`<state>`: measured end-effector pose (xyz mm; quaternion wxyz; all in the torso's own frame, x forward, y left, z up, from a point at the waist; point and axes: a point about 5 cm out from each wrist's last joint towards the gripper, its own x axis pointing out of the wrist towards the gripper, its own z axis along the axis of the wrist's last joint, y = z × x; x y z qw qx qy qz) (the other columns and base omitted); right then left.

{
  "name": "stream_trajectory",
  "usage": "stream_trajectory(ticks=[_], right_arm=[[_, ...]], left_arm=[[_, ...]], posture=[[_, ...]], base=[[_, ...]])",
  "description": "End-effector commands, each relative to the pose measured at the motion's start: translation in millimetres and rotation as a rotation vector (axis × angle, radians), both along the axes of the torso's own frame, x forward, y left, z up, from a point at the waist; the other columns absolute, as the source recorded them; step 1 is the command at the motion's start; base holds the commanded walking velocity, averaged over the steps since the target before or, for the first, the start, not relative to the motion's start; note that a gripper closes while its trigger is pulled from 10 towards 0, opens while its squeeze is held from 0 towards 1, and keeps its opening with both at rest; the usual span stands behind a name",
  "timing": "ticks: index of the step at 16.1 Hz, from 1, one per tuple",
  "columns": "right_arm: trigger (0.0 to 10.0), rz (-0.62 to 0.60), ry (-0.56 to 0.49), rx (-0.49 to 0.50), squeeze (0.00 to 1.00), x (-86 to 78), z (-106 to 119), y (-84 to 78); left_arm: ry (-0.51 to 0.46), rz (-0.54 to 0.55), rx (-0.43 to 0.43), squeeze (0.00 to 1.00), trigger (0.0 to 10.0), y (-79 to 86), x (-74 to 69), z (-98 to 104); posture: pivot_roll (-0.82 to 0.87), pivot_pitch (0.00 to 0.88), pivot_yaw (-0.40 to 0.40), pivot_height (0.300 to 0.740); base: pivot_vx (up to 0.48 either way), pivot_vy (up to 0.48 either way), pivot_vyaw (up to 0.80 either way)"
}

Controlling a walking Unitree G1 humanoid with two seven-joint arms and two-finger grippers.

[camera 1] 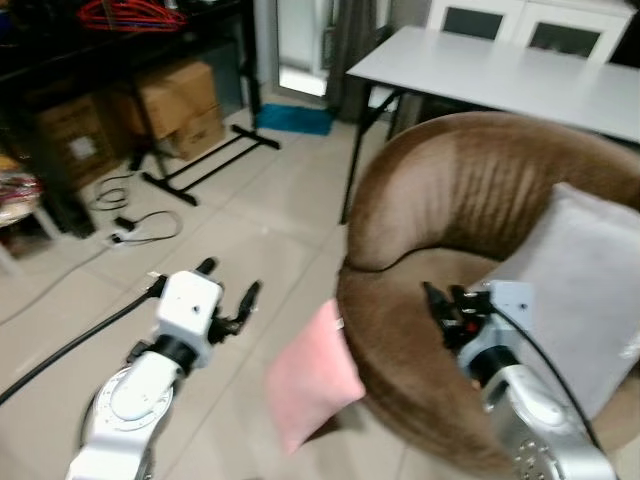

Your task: Move the pillow to the sofa from floor

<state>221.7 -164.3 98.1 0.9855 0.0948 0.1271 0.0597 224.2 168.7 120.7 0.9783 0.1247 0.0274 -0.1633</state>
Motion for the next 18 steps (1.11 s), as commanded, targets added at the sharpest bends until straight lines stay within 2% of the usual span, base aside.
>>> stream_trajectory(ticks=[1,3,5,10,18], right_arm=[[10.0,-0.004,0.005,-0.009,0.0,2.7,0.6,-0.5],[10.0,0.007,-0.005,-0.012,0.0,6.5,3.4,1.6],[10.0,0.005,-0.005,-0.028,0.0,8.5,3.7,2.5],[10.0,0.023,0.001,-0.04,0.0,9.8,2.7,7.6],[10.0,-0.003,0.003,-0.057,0.0,11.1,1.0,5.3]], left_arm=[[-0.004,0.012,0.017,0.0,10.0,2.0,1.7,0.2],[0.023,0.017,0.025,0.0,10.0,3.1,3.6,-2.2],[0.027,0.019,0.022,0.0,10.0,4.3,4.4,-2.1],[0.028,0.018,0.018,0.0,10.0,6.6,4.9,-0.6],[0.03,0.019,0.025,0.0,10.0,8.4,5.2,-0.2]], posture=[[0.01,0.0,-0.014,0.74],[0.01,0.0,-0.015,0.74],[0.02,0.0,-0.014,0.74],[0.02,0.0,-0.012,0.74],[0.02,0.0,-0.013,0.74]], base=[[0.0,0.0,0.0],[0.0,0.0,0.0],[0.0,0.0,0.69],[0.308,0.0,0.7],[0.321,0.0,0.0]])
